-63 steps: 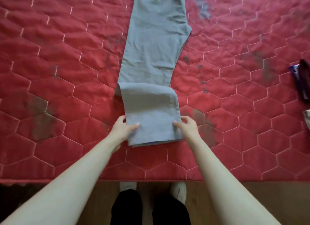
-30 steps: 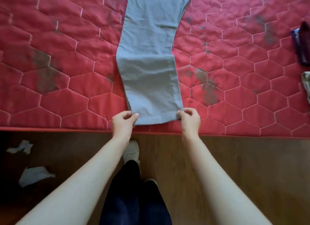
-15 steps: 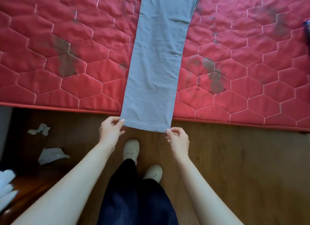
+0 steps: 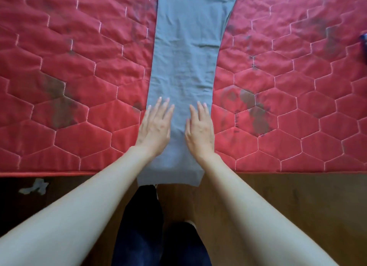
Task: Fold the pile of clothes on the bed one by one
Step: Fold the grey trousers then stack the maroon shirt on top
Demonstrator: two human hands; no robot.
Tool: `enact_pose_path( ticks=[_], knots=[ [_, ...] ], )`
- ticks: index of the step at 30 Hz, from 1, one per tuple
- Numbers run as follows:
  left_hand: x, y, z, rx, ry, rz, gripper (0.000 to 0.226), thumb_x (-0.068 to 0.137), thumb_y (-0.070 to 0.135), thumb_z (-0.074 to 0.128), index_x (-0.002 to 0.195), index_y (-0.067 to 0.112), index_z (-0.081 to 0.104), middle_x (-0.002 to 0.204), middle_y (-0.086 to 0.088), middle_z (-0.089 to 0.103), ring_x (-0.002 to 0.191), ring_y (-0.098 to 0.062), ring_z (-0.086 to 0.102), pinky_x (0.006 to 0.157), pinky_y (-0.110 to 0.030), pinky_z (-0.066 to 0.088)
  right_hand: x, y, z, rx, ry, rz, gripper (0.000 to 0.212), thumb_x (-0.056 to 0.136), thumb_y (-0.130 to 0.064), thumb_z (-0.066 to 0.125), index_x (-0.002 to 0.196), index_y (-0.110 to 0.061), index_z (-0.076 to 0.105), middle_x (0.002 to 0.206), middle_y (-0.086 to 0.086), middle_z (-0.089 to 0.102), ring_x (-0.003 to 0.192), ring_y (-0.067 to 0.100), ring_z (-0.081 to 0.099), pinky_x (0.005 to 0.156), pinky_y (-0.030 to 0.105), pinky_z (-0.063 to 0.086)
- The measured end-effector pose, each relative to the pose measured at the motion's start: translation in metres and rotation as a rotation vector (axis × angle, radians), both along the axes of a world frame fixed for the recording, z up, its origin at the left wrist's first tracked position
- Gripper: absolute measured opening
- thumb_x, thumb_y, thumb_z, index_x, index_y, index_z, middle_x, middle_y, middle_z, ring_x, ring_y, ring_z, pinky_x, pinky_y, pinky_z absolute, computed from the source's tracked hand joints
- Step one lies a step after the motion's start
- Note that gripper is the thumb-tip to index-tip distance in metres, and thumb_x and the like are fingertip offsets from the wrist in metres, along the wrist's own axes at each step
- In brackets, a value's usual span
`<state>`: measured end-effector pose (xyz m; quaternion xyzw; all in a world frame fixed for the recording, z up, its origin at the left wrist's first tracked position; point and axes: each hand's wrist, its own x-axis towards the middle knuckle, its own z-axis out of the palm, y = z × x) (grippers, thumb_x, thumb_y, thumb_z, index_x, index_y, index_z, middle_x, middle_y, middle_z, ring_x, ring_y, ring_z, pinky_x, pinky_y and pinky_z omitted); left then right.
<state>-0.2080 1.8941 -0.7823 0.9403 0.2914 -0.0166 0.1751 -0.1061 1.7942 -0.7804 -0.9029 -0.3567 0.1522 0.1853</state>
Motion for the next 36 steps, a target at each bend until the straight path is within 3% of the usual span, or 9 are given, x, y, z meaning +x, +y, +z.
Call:
enact_pose_path(
  ticks=[6,8,11,17,21,24,27,32,36],
  knots=[
    [0.09,0.079,-0.05,0.021,0.07,-0.081,0.057,0.1,0.023,0.032,0.153,0.011,0.014,0.161,-0.008,0.011,0.149,-0.023,0.006,0.119,-0.042,0.0,0.076,0.101,-0.047,-0.166,-0.124,0.104,0.05,0.102,-0.028,0.032,0.151,-0.021,0.026,0.161,0.009,0.014,0.15,0.024,0.006,0.119,0.044,0.005],
    [0.087,0.092,-0.064,0.037,0.101,-0.123,0.057,0.1,0.034,0.025,0.153,0.012,0.019,0.16,-0.011,0.012,0.148,-0.026,0.01,0.119,-0.045,0.004,0.084,0.097,-0.063,-0.231,-0.159,0.13,0.052,0.103,-0.036,0.03,0.152,-0.023,0.024,0.161,0.008,0.012,0.15,0.025,0.007,0.119,0.044,0.002],
    [0.061,0.097,-0.074,0.033,0.076,-0.113,0.061,0.097,0.039,0.027,0.149,0.008,0.03,0.158,-0.015,0.021,0.147,-0.028,0.019,0.117,-0.048,0.017,0.077,0.057,-0.075,-0.258,-0.249,0.061,0.055,0.099,-0.042,0.029,0.151,-0.024,0.029,0.16,0.007,0.02,0.148,0.025,0.016,0.119,0.048,0.013],
    [0.024,0.085,-0.058,-0.045,0.096,-0.074,0.061,0.096,0.033,0.03,0.147,0.0,0.031,0.158,-0.015,0.02,0.147,-0.026,0.018,0.118,-0.043,0.013,0.053,0.014,-0.062,-0.311,-0.195,-0.169,0.059,0.098,-0.037,0.029,0.151,-0.01,0.029,0.158,0.018,0.019,0.147,0.031,0.018,0.116,0.053,0.022],
    [0.079,0.114,-0.044,0.03,0.052,-0.119,0.058,0.096,0.029,0.026,0.148,0.003,0.029,0.158,-0.013,0.019,0.147,-0.027,0.013,0.119,-0.044,0.009,0.092,0.093,-0.046,-0.174,-0.223,-0.04,0.054,0.099,-0.031,0.032,0.148,-0.009,0.034,0.157,0.018,0.021,0.147,0.033,0.018,0.118,0.051,0.02],
    [0.149,0.149,-0.049,0.047,0.02,-0.131,0.06,0.097,0.019,0.033,0.152,0.005,0.012,0.161,-0.012,0.006,0.148,-0.026,0.001,0.12,-0.042,-0.002,0.141,0.174,-0.047,-0.072,-0.231,0.049,0.05,0.099,-0.025,0.036,0.148,-0.013,0.036,0.157,0.016,0.023,0.147,0.031,0.018,0.118,0.049,0.014],
    [0.207,0.191,-0.063,0.054,0.069,-0.082,0.063,0.1,0.022,0.031,0.153,0.009,0.001,0.162,-0.009,-0.003,0.149,-0.023,-0.006,0.12,-0.041,-0.005,0.186,0.223,-0.059,-0.189,-0.218,0.057,0.052,0.102,-0.028,0.031,0.152,-0.02,0.024,0.161,0.011,0.01,0.149,0.025,0.006,0.119,0.048,0.004],
    [0.227,0.236,-0.081,0.134,0.018,-0.134,0.059,0.1,0.038,0.027,0.153,0.014,0.02,0.16,-0.014,0.01,0.148,-0.03,0.008,0.12,-0.046,0.004,0.223,0.181,-0.077,-0.274,-0.289,0.042,0.058,0.1,-0.047,0.027,0.153,-0.025,0.02,0.161,0.006,0.012,0.149,0.022,0.008,0.12,0.045,0.008],
    [0.254,0.26,-0.084,0.158,0.038,-0.075,0.064,0.095,0.044,0.019,0.153,0.017,0.019,0.16,-0.015,0.009,0.148,-0.032,0.005,0.119,-0.048,0.0,0.233,0.16,-0.073,-0.351,-0.32,-0.141,0.063,0.099,-0.044,0.02,0.153,-0.012,0.02,0.161,0.012,0.012,0.149,0.025,0.009,0.121,0.047,0.006]
  ],
)
